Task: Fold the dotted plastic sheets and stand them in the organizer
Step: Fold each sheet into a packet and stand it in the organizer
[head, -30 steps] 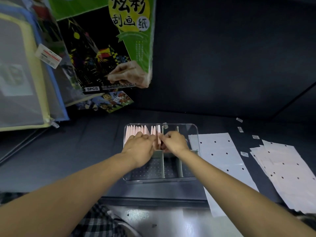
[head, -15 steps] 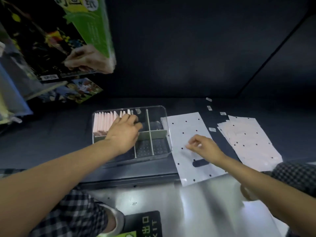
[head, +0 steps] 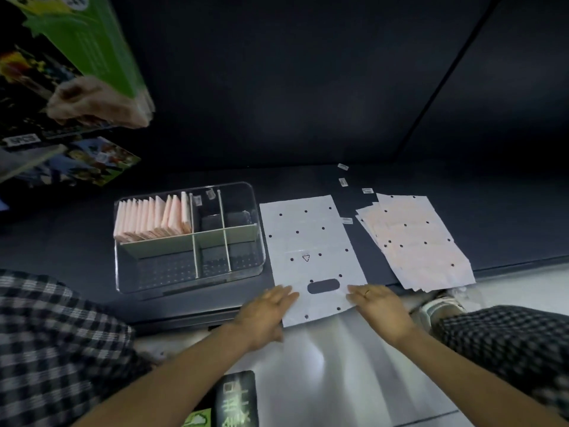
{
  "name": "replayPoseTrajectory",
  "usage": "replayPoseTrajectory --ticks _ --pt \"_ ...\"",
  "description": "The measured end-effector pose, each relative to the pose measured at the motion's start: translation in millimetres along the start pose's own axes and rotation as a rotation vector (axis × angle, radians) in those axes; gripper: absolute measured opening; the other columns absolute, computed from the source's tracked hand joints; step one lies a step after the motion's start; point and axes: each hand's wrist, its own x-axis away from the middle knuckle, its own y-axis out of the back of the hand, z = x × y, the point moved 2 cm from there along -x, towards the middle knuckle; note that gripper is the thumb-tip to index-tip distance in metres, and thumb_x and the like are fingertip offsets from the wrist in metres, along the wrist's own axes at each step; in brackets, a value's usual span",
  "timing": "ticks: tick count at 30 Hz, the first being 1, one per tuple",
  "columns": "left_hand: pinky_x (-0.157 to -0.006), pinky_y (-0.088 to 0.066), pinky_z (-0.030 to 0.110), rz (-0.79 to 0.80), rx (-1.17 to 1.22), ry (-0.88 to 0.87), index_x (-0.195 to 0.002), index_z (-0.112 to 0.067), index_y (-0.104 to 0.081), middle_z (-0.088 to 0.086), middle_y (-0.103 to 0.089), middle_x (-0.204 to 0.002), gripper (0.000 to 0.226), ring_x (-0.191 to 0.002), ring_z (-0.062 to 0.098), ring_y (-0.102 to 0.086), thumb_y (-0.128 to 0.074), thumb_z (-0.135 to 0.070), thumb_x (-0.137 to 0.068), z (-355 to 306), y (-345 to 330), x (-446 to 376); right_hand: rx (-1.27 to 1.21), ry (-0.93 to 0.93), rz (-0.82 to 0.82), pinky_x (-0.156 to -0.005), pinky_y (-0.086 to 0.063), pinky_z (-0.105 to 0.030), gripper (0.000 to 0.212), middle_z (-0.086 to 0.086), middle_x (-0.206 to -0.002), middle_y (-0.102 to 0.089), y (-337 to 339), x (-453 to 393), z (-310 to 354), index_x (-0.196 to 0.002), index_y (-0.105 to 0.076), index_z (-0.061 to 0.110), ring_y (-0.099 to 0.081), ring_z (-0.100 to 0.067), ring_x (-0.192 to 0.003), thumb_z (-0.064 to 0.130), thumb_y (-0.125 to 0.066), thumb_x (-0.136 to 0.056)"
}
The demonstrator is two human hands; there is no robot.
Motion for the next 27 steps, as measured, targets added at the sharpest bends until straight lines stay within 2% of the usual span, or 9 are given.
replayPoseTrajectory --ticks 4,6,9,11,15,17,19,24,27 --pt "-0.118 0.002 0.029 -0.084 -0.085 -0.013 -0.152 -0.023 -0.003 -0.002 -0.001 -0.160 0.085 -0.147 0.016 0.000 -0.061 -0.025 -0.090 -4.4 -9.8 -11.9 -0.214 -0.017 0.258 -0.079 -0.042 -0.023 0.017 0.005 -0.101 -0.068 13.1 -10.7 -18.0 -0.103 -0.067 0.021 -0.060 -0.013 -0.097 0.018 -0.054 -0.092" --pt "-0.113 -0.016 0.025 -0.167 -0.058 -0.037 -0.147 -0.027 -0.029 -0.002 -0.031 -0.153 0.059 -0.141 0.017 -0.026 -0.054 -0.026 -0.093 -7.1 -0.1 -17.5 -0.429 -0.044 0.413 -0.074 -0.040 -0.015 0.012 0.012 -0.093 -0.065 31.5 -21.6 -30.5 -0.098 -0.066 0.020 -0.057 -0.005 -0.088 0.021 -0.055 -0.093" --pt "-0.069 -0.034 0.023 -0.251 0.254 0.013 -0.104 -0.023 -0.064 0.002 -0.067 -0.099 0.017 -0.092 0.019 -0.058 -0.058 -0.021 -0.089 -14.4 29.7 -21.4 -0.662 -0.025 0.546 -0.068 -0.035 -0.006 0.015 0.019 -0.075 -0.057 68.4 -41.4 -44.3 -0.079 -0.063 0.026 -0.051 0.012 -0.071 0.015 -0.062 -0.089" --pt "-0.065 -0.038 0.021 -0.276 0.532 0.010 -0.094 -0.017 -0.068 -0.003 -0.065 -0.081 0.012 -0.072 0.011 -0.055 -0.066 -0.014 -0.083 -17.2 49.7 -23.7 -0.736 -0.036 0.594 -0.069 -0.035 -0.013 0.023 0.015 -0.072 -0.056 87.5 -57.3 -53.2 -0.073 -0.059 0.028 -0.049 0.007 -0.068 0.012 -0.063 -0.089" --pt "-0.086 -0.044 0.022 -0.575 0.776 0.037 -0.117 -0.026 -0.061 -0.009 -0.066 -0.104 0.039 -0.095 0.006 -0.060 -0.068 -0.008 -0.083 -18.5 89.3 -24.4 -0.852 -0.133 0.485 -0.069 -0.035 -0.020 0.013 0.001 -0.079 -0.054 100.1 -92.6 -76.9 -0.078 -0.062 0.018 -0.047 -0.007 -0.073 0.013 -0.062 -0.090" --pt "-0.092 -0.036 0.015 -0.813 0.658 0.074 -0.130 -0.029 -0.050 -0.015 -0.055 -0.121 0.050 -0.109 -0.002 -0.049 -0.065 -0.010 -0.086 -18.1 102.4 -22.3 -0.814 -0.195 0.387 -0.064 -0.037 -0.013 0.010 0.005 -0.078 -0.056 97.7 -112.0 -86.1 -0.080 -0.062 0.018 -0.051 -0.001 -0.071 0.015 -0.062 -0.089" --pt "-0.099 -0.026 0.009 -0.936 0.509 0.052 -0.135 -0.025 -0.045 -0.016 -0.044 -0.132 0.053 -0.121 -0.003 -0.037 -0.063 -0.011 -0.087 -19.1 105.9 -22.8 -0.739 -0.252 0.306 -0.071 -0.040 -0.019 0.005 0.003 -0.085 -0.059 88.7 -132.2 -93.2 -0.084 -0.063 0.015 -0.054 -0.009 -0.083 0.016 -0.062 -0.089" --pt "-0.108 -0.018 0.014 -0.743 0.301 -0.046 -0.136 -0.023 -0.047 -0.009 -0.040 -0.145 0.047 -0.134 0.006 -0.031 -0.059 -0.016 -0.091 -23.5 75.1 -34.9 -0.448 -0.516 0.085 -0.095 -0.041 -0.033 0.030 -0.008 -0.122 -0.057 52.8 -154.0 -101.2 -0.123 -0.056 0.015 -0.047 -0.027 -0.119 0.021 -0.053 -0.093" --pt "-0.115 -0.006 0.024 -0.580 0.141 -0.096 -0.139 -0.020 -0.045 -0.003 -0.035 -0.150 0.046 -0.141 0.016 -0.027 -0.055 -0.021 -0.094 -23.7 46.7 -42.9 -0.322 -0.513 -0.078 -0.097 -0.038 -0.038 0.038 -0.012 -0.131 -0.050 34.9 -132.6 -84.5 -0.132 -0.047 0.013 -0.042 -0.031 -0.122 0.020 -0.049 -0.095"
